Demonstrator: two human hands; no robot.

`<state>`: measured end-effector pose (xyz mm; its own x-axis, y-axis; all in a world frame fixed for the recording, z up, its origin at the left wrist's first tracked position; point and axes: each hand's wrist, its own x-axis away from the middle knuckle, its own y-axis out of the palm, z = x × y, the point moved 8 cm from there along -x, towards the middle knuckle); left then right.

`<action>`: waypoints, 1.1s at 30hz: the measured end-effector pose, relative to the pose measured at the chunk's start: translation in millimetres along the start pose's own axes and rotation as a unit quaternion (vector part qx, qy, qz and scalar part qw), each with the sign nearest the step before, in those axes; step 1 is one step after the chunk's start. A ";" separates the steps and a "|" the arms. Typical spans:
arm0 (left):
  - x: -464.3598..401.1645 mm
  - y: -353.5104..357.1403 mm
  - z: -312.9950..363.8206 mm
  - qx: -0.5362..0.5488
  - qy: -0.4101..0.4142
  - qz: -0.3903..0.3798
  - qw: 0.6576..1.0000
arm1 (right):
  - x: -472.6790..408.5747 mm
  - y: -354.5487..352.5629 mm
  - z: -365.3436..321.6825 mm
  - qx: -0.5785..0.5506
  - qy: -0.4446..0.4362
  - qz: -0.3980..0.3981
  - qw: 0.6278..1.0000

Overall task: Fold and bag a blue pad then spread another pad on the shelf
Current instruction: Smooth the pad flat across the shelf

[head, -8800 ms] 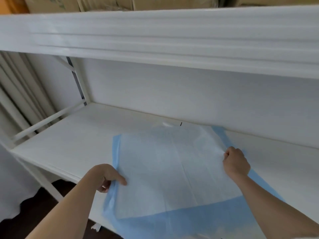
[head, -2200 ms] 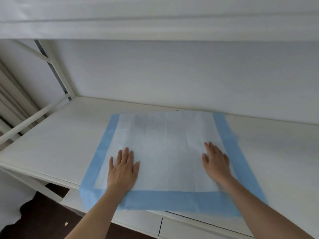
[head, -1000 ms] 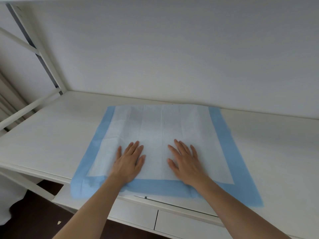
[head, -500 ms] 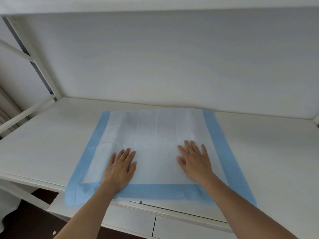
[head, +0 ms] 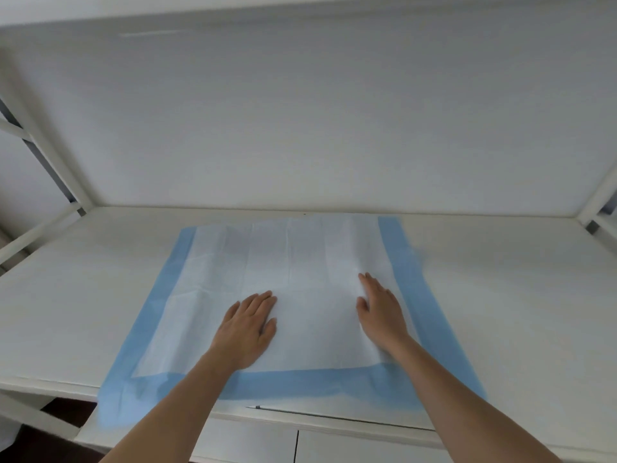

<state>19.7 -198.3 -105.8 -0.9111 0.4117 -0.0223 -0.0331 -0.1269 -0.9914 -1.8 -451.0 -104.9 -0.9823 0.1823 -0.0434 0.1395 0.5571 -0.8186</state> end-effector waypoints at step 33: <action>-132.2 3.9 133.9 0.361 -0.111 0.003 0.926 | -26.3 -26.0 37.5 0.143 -0.003 0.000 0.990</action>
<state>84.9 -374.1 -89.4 -0.9714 0.2236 0.0796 -0.2212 -0.7312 -0.6453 15.7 -500.6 -104.0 -0.9831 0.1773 -0.0459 0.0991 0.3043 -0.9474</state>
